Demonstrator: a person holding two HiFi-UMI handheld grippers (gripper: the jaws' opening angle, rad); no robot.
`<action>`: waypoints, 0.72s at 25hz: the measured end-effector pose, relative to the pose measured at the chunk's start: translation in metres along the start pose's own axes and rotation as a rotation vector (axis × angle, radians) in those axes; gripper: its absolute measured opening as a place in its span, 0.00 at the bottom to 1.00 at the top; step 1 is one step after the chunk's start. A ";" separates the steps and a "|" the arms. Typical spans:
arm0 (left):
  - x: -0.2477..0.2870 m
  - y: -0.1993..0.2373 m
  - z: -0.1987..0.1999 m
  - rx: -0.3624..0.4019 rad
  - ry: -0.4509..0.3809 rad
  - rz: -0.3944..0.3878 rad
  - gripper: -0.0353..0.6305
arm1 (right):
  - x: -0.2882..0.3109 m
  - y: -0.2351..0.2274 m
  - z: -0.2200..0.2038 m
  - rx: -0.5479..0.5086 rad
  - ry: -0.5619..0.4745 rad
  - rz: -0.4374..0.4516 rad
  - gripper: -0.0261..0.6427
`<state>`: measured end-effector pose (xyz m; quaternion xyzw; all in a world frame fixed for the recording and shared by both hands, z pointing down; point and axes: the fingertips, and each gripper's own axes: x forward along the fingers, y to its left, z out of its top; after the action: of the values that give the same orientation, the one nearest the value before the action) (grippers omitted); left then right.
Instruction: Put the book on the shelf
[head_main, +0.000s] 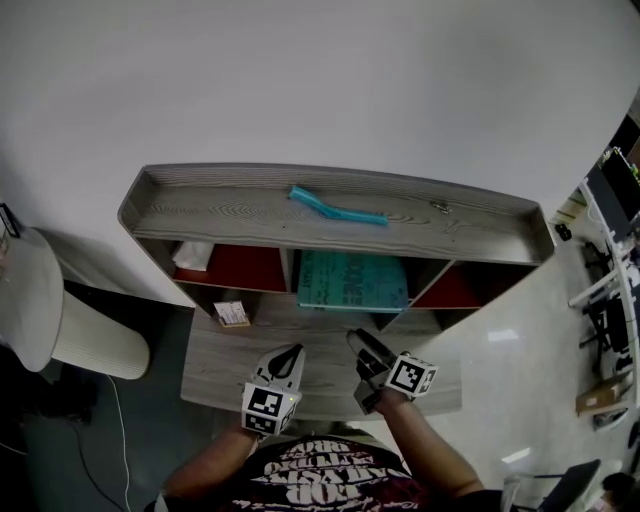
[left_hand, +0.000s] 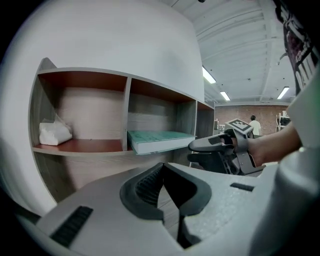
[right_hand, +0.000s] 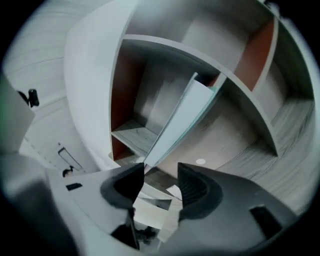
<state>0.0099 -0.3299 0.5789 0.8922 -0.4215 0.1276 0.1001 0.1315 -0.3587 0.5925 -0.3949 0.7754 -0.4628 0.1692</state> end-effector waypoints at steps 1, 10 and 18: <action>-0.001 0.001 0.003 -0.002 -0.011 0.015 0.06 | -0.006 -0.002 0.000 -0.071 0.013 -0.028 0.33; -0.021 0.001 0.041 0.020 -0.149 0.080 0.06 | -0.048 0.015 0.021 -0.523 -0.035 -0.154 0.04; -0.038 0.003 0.053 0.025 -0.180 0.089 0.06 | -0.071 0.061 0.029 -0.810 -0.045 -0.102 0.04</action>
<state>-0.0087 -0.3193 0.5172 0.8816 -0.4665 0.0563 0.0448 0.1663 -0.3051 0.5183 -0.4775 0.8705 -0.1192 -0.0063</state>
